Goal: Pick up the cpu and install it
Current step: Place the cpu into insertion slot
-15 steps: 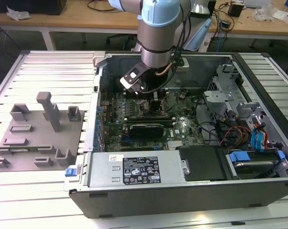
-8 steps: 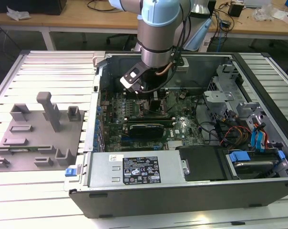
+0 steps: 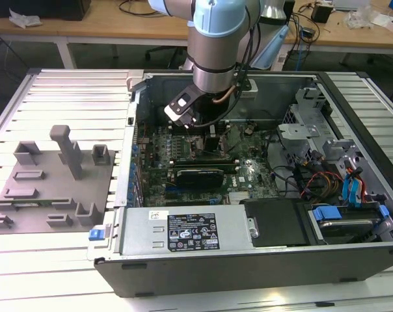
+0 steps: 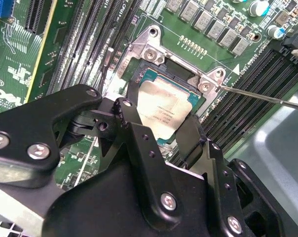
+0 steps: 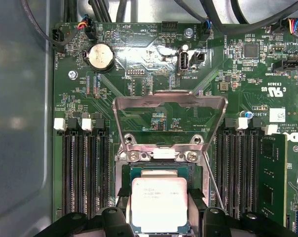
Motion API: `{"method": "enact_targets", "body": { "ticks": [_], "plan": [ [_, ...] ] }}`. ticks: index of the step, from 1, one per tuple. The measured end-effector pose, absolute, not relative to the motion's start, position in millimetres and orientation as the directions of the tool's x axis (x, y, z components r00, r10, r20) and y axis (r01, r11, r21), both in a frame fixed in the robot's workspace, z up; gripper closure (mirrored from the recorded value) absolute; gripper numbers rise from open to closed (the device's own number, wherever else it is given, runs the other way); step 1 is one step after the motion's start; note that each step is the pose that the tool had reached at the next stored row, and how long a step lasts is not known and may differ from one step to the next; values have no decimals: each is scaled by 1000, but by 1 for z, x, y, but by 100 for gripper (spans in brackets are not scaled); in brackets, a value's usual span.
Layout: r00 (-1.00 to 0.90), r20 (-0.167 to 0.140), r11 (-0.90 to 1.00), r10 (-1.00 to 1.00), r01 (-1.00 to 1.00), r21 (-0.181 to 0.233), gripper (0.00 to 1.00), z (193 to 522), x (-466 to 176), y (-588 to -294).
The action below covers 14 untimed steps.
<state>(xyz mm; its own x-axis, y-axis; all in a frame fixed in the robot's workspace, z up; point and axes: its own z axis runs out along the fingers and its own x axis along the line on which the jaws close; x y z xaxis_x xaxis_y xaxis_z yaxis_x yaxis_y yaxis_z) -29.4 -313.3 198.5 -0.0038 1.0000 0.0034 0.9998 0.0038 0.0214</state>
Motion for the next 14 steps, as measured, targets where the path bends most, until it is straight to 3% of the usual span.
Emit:
{"method": "enact_targets", "body": {
  "ticks": [14],
  "plan": [
    [23,4,-24,1000,999,22,45,198,-29,-314]
  ]
}}
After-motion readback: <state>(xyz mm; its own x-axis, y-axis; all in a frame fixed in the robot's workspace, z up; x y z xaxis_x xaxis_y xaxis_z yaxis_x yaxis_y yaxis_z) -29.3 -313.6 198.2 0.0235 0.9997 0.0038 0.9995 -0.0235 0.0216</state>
